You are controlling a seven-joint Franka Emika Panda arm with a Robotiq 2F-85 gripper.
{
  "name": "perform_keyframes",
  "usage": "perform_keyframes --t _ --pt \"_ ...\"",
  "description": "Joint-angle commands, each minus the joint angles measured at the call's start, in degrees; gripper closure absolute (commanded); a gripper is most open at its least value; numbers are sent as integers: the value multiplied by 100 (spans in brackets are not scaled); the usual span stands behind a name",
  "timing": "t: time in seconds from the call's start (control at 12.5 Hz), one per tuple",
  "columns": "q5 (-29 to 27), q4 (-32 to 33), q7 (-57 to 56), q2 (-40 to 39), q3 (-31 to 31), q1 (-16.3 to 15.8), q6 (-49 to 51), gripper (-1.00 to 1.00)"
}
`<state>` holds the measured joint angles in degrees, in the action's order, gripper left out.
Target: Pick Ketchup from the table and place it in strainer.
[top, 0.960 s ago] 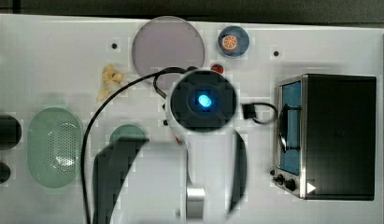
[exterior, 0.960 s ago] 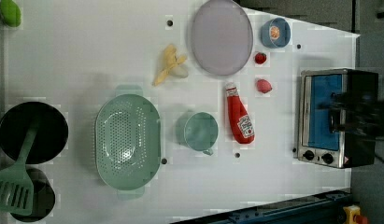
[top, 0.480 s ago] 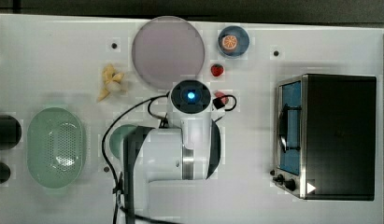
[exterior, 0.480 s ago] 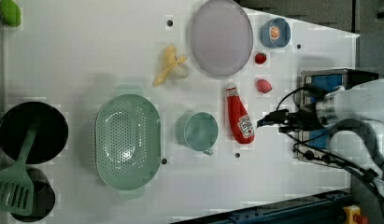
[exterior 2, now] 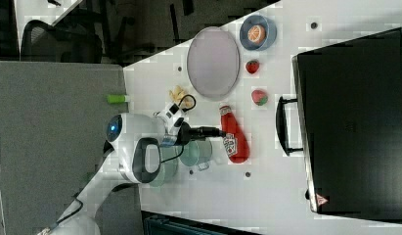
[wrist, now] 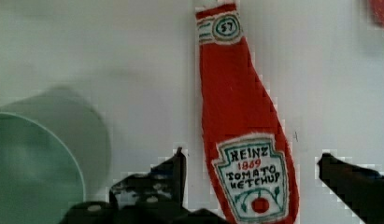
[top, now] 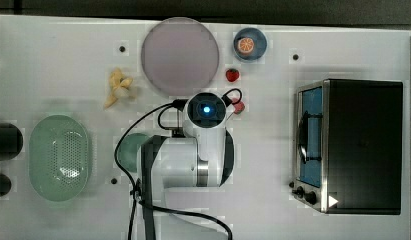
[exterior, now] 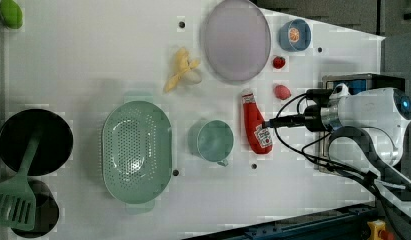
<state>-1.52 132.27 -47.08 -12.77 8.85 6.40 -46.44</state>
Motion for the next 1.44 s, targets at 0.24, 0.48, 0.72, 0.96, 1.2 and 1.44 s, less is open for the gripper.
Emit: perform_keyframes --t 0.24,0.48,0.72,0.96,1.2,1.44 --pt "395 15 -588 -589 -27 -4 -552 -100" --pt "397 17 -589 -942 -37 -3 -885 -100" --pt "399 30 -585 -1168 -32 -8 -1124 -100" --pt "399 0 -587 -1168 -46 -11 -1119 -45" --pt "399 -66 -583 -955 -61 8 -936 -25" --pt "399 -119 -499 -52 43 -10 -79 -25"
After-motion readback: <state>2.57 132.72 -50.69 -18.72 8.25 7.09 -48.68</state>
